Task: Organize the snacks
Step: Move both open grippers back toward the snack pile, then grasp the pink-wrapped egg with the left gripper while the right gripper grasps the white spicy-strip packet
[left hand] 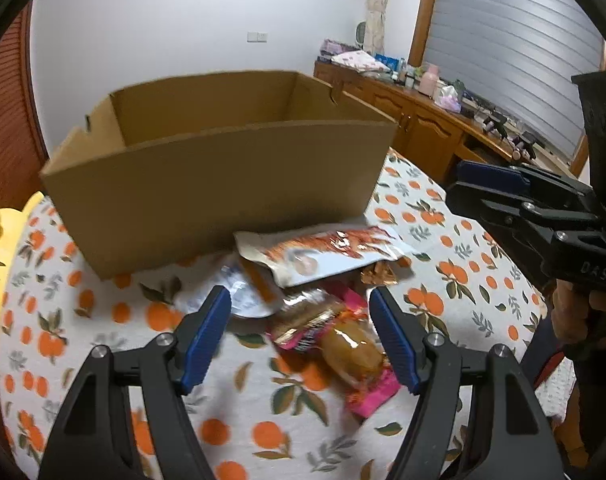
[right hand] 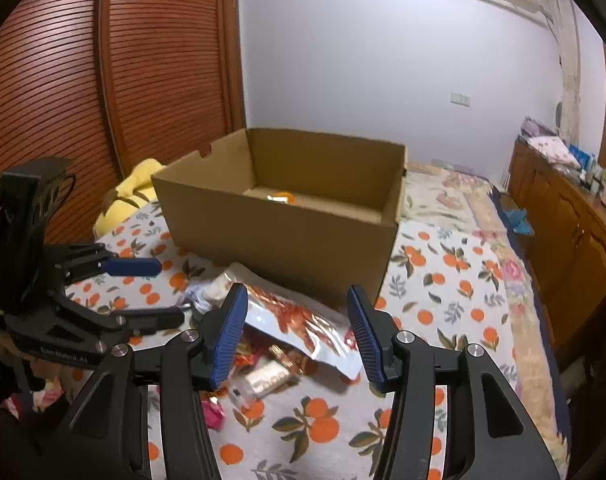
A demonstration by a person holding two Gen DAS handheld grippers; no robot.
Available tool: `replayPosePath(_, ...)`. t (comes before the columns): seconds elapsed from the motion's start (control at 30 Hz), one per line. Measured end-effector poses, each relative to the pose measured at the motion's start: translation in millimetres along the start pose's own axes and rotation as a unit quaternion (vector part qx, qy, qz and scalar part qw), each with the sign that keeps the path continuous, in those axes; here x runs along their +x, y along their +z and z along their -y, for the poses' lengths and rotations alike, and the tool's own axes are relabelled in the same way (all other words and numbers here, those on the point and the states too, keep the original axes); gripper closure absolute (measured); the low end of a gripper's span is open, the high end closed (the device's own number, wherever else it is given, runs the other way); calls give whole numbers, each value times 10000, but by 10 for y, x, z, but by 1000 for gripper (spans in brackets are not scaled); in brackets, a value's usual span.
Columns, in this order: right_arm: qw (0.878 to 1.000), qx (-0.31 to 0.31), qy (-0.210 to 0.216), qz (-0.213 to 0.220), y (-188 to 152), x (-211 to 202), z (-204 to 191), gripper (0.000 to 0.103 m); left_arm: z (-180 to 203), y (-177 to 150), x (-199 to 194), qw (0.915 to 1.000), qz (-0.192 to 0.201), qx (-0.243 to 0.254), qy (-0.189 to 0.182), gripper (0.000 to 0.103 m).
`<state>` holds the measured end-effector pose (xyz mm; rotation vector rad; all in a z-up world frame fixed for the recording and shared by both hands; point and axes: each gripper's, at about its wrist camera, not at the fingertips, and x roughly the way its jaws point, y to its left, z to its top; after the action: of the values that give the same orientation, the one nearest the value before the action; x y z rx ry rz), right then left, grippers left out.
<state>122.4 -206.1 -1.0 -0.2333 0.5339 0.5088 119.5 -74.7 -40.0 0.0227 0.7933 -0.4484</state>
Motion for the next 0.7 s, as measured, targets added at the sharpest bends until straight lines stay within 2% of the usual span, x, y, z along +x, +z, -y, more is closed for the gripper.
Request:
replayPosePath(0.33, 9997, 156, -55, -154, -155, 97, 92, 50, 147, -144, 336, 9992, -391, -17, -25, 31)
replayPosePath(0.5, 9996, 164, -4, -245, -181, 203, 101, 49, 113, -212, 418, 9984, -552, -71, -5, 31)
replayPosePath(0.7, 9986, 101, 124, -512, -200, 471, 133, 48, -3, -262, 367, 9979, -573, -205, -213, 31)
